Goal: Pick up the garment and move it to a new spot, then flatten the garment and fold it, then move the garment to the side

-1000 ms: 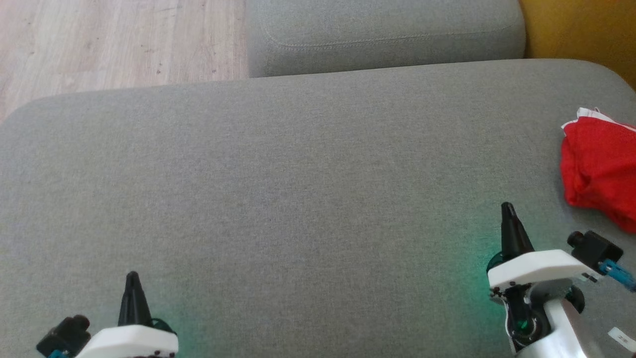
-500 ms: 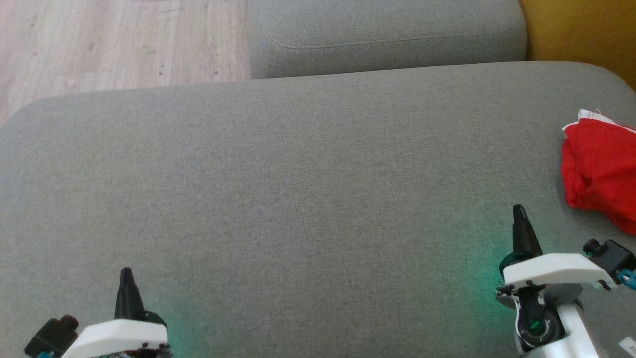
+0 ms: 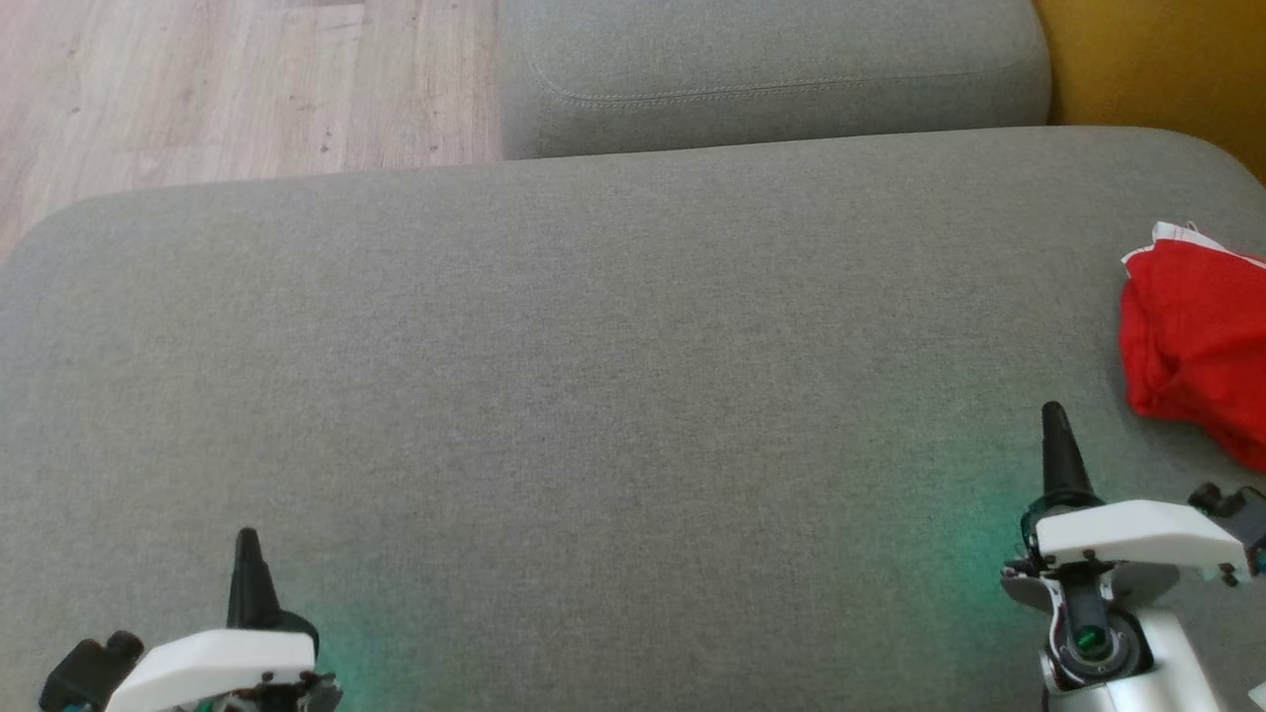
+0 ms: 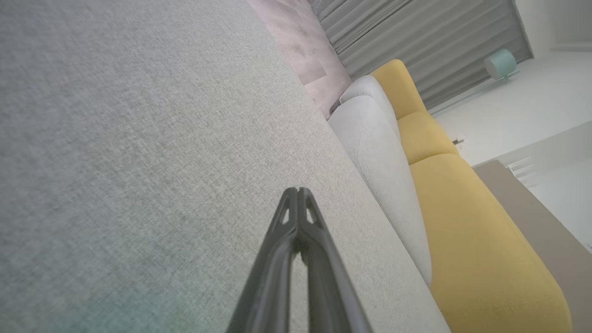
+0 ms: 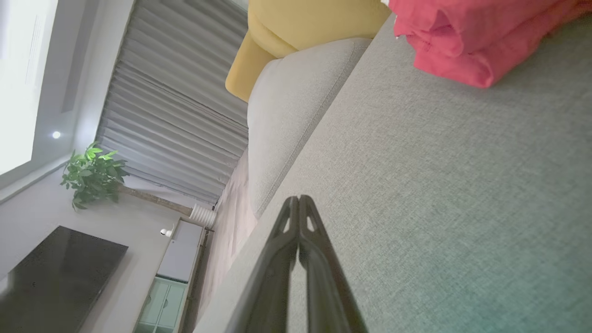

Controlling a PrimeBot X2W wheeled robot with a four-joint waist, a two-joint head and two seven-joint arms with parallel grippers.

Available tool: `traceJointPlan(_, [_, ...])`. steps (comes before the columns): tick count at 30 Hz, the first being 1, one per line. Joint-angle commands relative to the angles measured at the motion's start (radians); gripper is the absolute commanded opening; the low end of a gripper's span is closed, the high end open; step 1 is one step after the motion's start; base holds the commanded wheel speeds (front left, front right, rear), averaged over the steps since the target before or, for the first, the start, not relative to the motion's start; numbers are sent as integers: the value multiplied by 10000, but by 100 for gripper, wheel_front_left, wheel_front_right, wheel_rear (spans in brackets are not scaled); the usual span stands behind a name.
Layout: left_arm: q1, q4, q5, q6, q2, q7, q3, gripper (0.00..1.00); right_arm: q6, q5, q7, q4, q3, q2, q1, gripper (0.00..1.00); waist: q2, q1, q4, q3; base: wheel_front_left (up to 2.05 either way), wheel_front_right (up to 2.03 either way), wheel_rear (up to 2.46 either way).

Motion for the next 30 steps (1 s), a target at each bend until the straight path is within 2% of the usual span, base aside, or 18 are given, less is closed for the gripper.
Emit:
traceJointPlan(1, [-559,-417,-401,-73,60,120,244,0,-6,430,97,-500,55,-26,-142,0,-1,0,9,-8,0,0,0])
traceJointPlan(30, [-763,-958,-3882,-189,74,1005,434,0,-8,3946,966,-1496,-498,-32,230,0,-1,-1,117,-108,0,0,0])
